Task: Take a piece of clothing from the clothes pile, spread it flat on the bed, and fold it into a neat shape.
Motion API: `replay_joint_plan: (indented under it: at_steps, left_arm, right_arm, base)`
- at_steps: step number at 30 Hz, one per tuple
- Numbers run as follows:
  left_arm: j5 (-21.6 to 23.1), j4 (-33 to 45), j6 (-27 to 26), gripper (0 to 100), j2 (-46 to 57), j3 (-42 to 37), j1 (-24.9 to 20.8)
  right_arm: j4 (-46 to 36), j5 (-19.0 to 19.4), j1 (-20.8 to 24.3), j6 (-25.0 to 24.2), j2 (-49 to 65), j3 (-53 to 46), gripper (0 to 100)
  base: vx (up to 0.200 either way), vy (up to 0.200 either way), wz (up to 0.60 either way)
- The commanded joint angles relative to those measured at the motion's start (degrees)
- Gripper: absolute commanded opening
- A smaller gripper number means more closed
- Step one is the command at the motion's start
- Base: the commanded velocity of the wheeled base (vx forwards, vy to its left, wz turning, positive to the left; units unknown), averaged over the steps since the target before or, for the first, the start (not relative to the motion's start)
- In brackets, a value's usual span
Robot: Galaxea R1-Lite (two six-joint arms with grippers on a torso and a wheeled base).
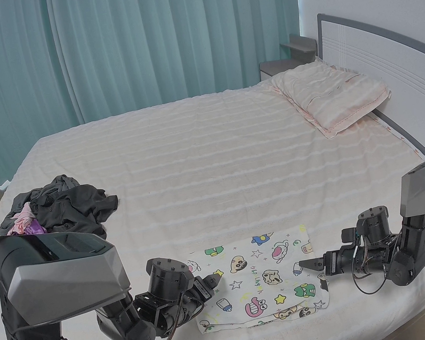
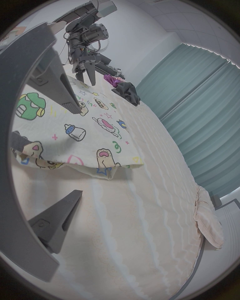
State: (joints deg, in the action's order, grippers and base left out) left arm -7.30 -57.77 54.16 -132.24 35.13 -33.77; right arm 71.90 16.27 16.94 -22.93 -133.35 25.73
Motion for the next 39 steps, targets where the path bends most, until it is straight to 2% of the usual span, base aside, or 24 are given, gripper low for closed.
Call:
replay_joint_plan:
  at_steps: [1,4,11,13,29,30,39]
  left_arm:
    - [-1.1,-0.1,-1.4,100,-2.8,1.3,0.4]
    - [-3.2,-0.2,-2.3,100,-4.0,2.1,0.1]
    - [-3.4,-0.1,-3.1,100,-4.4,2.7,0.0]
    - [-3.4,-0.1,-3.1,100,-4.5,3.4,0.0]
    - [-3.3,0.3,-3.9,100,-5.7,6.3,-1.6]
    - [-3.3,0.4,-3.9,0,-5.7,6.3,-1.6]
    - [-3.3,0.2,-3.9,0,-5.4,5.3,-1.6]
  right_arm:
    - [-0.2,-0.1,1.2,0.1,-1.4,0.3,100]
    - [-0.7,-0.2,1.7,0.2,-1.3,0.7,100]
    - [-4.5,-0.1,2.0,0.7,-0.8,2.0,100]
    - [-9.1,0.1,2.1,1.2,0.3,3.5,100]
    - [-10.0,0.5,2.7,2.4,0.3,4.1,100]
    - [-9.9,0.5,2.7,2.4,0.3,4.1,100]
    - [-9.8,0.8,2.5,2.3,0.3,4.0,100]
  base:
    - [0.000,0.000,0.00]
    - [0.000,0.000,0.00]
    - [0.000,0.000,0.00]
    - [0.000,0.000,0.00]
    - [0.000,0.000,0.00]
    - [0.000,0.000,0.00]
    - [0.000,0.000,0.00]
